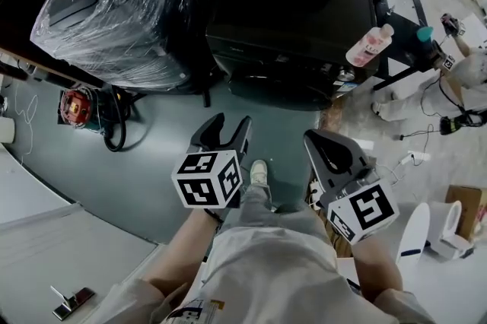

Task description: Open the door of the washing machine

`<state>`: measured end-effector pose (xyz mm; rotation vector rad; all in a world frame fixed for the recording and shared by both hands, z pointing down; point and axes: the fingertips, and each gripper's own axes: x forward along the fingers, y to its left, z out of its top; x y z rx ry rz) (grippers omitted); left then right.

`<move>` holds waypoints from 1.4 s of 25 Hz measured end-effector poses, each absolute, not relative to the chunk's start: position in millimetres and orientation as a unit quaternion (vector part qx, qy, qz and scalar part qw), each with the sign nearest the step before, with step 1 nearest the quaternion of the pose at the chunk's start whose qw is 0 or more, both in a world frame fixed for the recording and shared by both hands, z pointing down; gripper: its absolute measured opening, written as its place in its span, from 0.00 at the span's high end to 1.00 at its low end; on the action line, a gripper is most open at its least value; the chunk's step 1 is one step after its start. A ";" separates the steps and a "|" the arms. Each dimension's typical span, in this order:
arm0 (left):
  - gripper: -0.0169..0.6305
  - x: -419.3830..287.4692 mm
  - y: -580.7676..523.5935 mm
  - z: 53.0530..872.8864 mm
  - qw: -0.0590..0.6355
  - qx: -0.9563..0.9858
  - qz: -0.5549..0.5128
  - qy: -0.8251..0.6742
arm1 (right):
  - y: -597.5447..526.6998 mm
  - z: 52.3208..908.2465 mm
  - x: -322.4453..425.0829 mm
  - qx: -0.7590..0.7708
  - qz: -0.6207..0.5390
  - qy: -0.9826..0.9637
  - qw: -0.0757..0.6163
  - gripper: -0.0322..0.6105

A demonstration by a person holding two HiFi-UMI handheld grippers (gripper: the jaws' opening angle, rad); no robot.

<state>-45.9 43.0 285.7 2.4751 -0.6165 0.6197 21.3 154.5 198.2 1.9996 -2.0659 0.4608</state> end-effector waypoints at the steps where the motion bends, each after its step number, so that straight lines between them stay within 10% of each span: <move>1: 0.60 -41.9 38.5 290.6 0.262 0.909 0.230 -0.228 | 148.6 200.9 24.5 0.681 0.159 -0.705 0.117 0.91; 35: 0.60 76.1 -23.0 418.6 0.477 0.750 0.196 -0.414 | 36.6 311.0 145.4 0.540 0.238 -0.787 0.179 0.91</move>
